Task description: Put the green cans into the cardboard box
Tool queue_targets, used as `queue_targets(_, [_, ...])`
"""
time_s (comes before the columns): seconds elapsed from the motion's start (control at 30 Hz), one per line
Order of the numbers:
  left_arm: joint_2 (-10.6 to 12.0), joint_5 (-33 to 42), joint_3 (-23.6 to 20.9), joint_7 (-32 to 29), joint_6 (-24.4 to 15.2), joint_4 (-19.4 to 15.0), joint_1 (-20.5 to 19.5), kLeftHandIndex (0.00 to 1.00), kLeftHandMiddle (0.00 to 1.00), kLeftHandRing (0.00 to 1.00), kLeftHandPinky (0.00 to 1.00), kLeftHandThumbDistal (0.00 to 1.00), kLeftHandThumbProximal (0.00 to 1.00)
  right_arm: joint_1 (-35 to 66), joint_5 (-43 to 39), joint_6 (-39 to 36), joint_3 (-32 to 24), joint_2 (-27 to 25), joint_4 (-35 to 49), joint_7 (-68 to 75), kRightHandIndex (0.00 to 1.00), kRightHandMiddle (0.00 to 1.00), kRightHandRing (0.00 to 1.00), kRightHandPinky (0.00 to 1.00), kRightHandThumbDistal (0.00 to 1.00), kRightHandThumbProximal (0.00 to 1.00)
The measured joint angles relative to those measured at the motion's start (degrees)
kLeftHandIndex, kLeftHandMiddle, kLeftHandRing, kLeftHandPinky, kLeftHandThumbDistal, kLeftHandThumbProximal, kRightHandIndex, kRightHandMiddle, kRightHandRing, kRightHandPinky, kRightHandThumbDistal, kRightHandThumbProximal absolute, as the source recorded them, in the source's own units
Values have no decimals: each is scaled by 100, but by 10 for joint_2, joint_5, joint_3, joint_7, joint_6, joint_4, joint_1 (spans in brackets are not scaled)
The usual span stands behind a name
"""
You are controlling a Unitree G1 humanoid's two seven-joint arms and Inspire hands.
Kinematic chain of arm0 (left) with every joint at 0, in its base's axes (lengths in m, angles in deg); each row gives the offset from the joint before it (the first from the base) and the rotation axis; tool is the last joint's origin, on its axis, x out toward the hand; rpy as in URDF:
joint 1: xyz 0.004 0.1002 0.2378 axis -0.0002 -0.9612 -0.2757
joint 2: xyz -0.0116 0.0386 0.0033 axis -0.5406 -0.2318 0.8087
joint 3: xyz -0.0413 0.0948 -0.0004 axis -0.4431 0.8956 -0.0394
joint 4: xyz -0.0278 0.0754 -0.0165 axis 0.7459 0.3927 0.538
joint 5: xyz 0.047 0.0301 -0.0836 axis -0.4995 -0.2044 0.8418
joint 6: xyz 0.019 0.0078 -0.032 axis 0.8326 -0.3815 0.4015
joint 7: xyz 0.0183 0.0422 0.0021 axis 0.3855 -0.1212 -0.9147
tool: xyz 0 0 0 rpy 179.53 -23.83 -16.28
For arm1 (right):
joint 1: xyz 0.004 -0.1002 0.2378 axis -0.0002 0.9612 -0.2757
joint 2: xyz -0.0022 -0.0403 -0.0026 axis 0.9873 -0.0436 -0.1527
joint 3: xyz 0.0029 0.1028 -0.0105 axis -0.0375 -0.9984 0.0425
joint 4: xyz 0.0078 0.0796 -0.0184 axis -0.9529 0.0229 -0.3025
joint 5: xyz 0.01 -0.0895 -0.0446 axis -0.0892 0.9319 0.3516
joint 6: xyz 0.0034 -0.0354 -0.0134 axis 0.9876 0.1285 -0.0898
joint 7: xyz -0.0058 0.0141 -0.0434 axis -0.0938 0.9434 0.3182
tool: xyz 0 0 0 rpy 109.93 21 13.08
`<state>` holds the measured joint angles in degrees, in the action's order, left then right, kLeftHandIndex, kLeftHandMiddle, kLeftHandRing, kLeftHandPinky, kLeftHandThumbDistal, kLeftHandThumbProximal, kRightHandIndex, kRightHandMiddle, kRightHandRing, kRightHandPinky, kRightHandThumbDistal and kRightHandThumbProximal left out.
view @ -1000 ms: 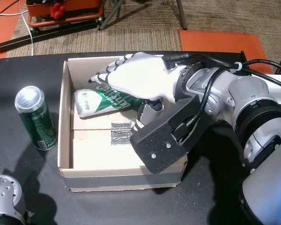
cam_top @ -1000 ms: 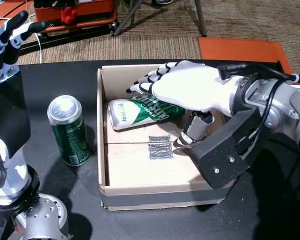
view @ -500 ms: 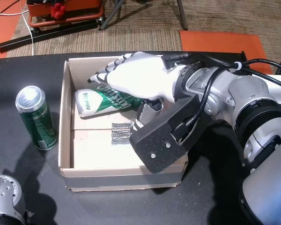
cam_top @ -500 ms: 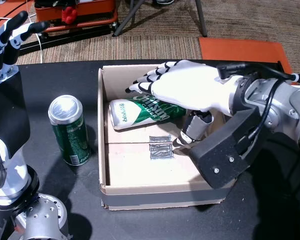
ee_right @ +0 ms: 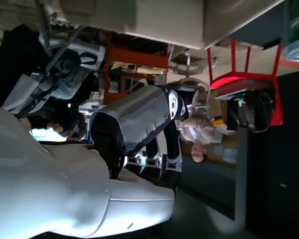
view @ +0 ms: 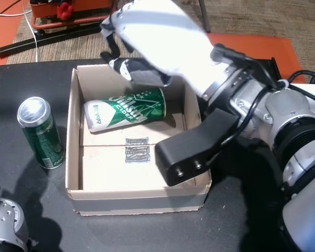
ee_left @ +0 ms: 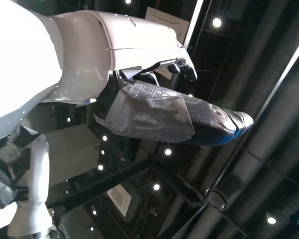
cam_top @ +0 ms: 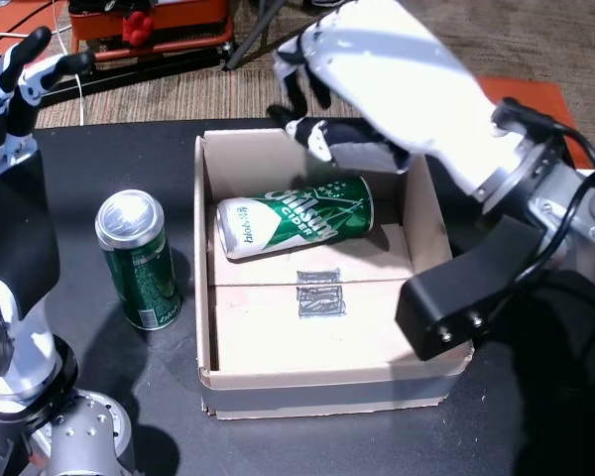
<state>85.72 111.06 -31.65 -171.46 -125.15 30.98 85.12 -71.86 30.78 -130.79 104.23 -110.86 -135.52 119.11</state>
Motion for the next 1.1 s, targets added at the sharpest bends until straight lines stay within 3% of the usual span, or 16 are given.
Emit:
queue_targets(0.07, [0,2,-6,-5,0,7,0,67,83,98,92,70,80,0,-13,-8,-15,-14,2,-15,19,21,23,27,54,0])
queue_targets(0.2, [0,1,-14,-5,-9,15,1,67,82,97,91,67,79,7,-59,-28,-54,-46,13,-77,23,22,23,27,69,0])
queue_targets(0.4, [0,1,-17,-4,-14,17,1,68,81,97,90,65,79,63,-122,-36,-118,-93,37,-119,17,20,23,27,66,0])
queue_targets(0.43, [0,1,-17,-4,-14,17,1,68,81,96,90,66,80,76,-135,-40,-133,-100,43,-122,19,21,24,27,65,0])
queue_targets(0.53, [0,-3,-16,-3,-16,17,1,69,81,96,91,65,81,124,-188,-87,-185,-120,71,-124,24,24,24,27,76,0])
queue_targets(0.6, [0,-3,-16,-1,-16,16,1,68,80,95,90,67,81,162,-237,-134,-230,-127,94,-124,26,25,25,30,71,0])
queue_targets(0.67, [0,-4,-18,4,-17,17,1,67,81,96,90,66,83,207,-311,-177,-281,-127,124,-141,30,27,25,31,64,1])
queue_targets(0.87, [-1,-5,-22,7,-18,18,2,67,81,96,91,67,84,346,-576,-224,-361,-86,221,-302,16,22,25,30,58,0])
queue_targets(1.1, [-2,-13,-25,7,-17,22,4,66,82,98,91,64,83,423,-702,-219,-417,-39,290,-455,20,24,25,28,65,1])
